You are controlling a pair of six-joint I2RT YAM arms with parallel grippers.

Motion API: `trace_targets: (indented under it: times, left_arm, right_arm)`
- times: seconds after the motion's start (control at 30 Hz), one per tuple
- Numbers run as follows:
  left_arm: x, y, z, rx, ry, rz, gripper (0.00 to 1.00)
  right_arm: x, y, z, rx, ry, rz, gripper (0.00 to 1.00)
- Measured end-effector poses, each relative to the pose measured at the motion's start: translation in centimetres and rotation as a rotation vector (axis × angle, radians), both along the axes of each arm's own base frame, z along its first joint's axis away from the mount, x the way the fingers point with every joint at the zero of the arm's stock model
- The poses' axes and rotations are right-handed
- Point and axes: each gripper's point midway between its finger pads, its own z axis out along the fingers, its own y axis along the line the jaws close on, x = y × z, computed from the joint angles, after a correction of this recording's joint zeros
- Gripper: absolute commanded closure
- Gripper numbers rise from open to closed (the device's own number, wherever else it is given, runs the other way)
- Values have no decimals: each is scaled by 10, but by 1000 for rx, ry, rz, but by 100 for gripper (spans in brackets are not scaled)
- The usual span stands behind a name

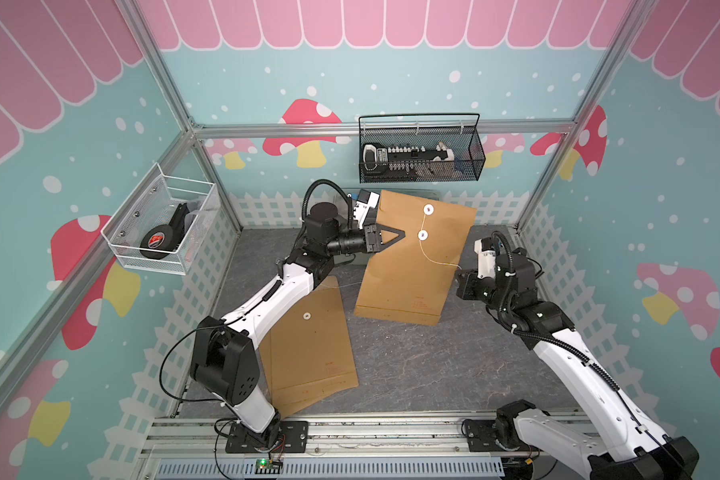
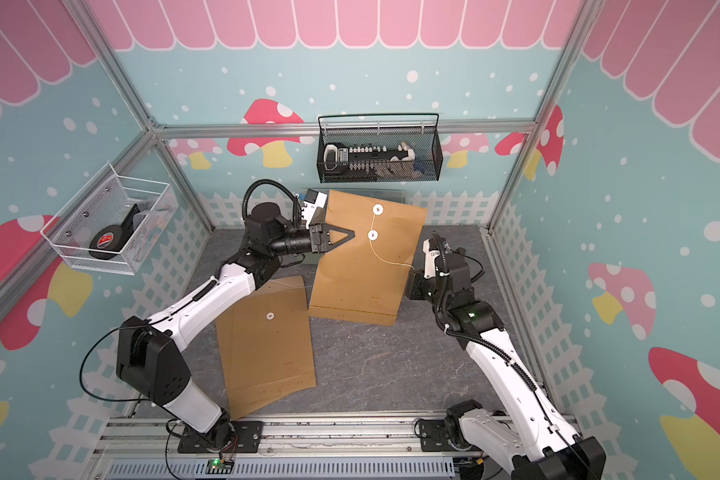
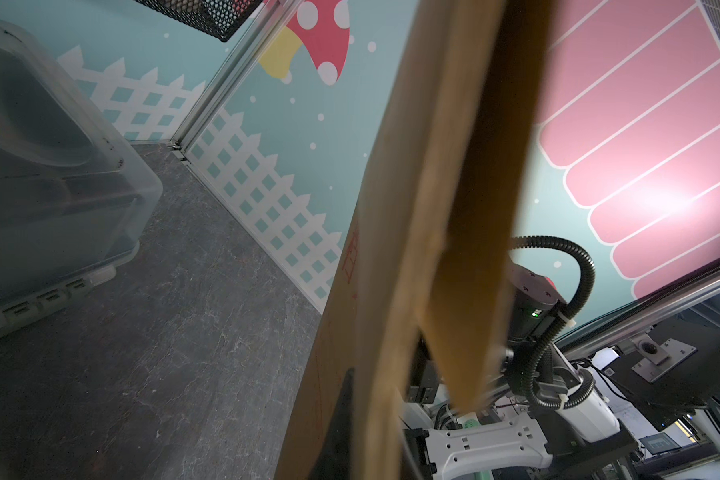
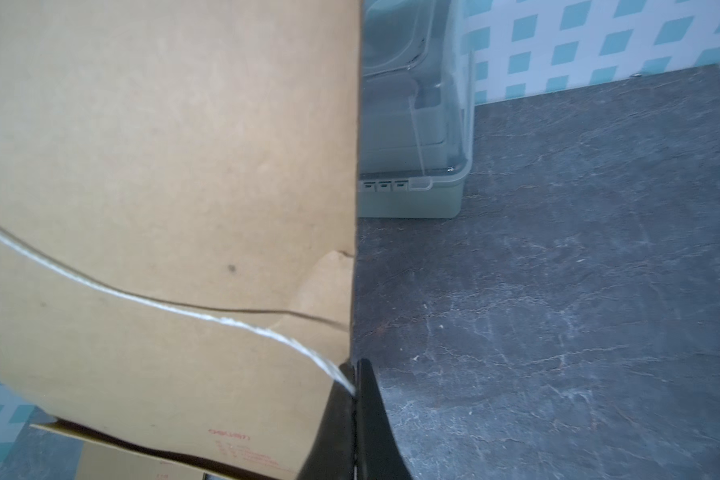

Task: Close the mouth of the file bag
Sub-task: Close the file bag.

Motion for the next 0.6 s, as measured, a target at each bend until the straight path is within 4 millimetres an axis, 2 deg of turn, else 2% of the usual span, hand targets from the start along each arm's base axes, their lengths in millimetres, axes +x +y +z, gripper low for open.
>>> trace_targets:
  times: [0.2,0.6]
  left_arm:
    - [-1,1,-4,8,8,0,100]
    - [-2,0,-10,24,20,-5,100]
  right_arm:
    - [5,-16,29,-77,-70,-60,100]
    - [7,-49,65,-256,-163,-174,100]
